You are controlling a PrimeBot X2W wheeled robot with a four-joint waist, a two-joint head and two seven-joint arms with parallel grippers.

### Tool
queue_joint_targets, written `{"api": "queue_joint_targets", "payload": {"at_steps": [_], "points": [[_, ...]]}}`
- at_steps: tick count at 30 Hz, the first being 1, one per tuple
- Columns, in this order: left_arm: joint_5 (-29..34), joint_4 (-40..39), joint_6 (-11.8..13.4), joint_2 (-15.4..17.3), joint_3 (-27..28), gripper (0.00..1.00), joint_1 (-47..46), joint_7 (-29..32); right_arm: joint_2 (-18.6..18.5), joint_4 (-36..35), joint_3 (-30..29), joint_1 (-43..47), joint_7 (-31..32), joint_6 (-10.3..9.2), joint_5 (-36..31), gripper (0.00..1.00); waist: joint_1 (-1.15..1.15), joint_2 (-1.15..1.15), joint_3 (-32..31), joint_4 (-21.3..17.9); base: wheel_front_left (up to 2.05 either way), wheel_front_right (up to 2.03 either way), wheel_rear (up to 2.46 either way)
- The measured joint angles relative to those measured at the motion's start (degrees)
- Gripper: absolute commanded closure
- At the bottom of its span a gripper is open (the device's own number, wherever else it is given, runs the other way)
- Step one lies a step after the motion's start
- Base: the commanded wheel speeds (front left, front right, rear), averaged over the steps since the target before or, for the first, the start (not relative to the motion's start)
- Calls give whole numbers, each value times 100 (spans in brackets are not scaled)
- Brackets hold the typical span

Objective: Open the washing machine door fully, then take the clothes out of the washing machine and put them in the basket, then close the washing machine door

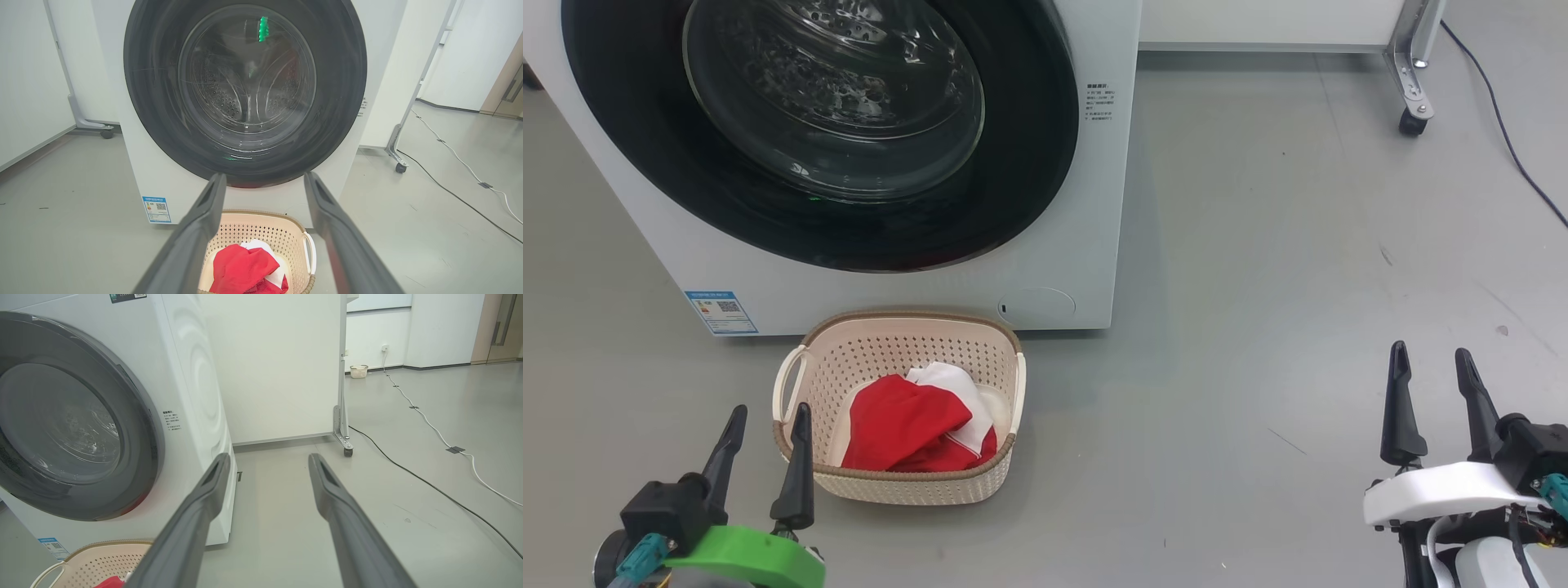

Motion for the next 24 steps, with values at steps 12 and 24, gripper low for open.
{"api": "queue_joint_targets", "payload": {"at_steps": [12, 24], "points": [[82, -74, 0, 132, -240, 0, 4, 0, 63, -8, -33, 77, 0, 27, -41, 0, 0, 0, -8, -4, 0, 0, 0], [41, -60, 0, 123, -203, 0, 24, 0, 94, -19, -81, 81, 0, 76, -91, 0, 0, 0, 0, -12, 0, 0, 0]]}}
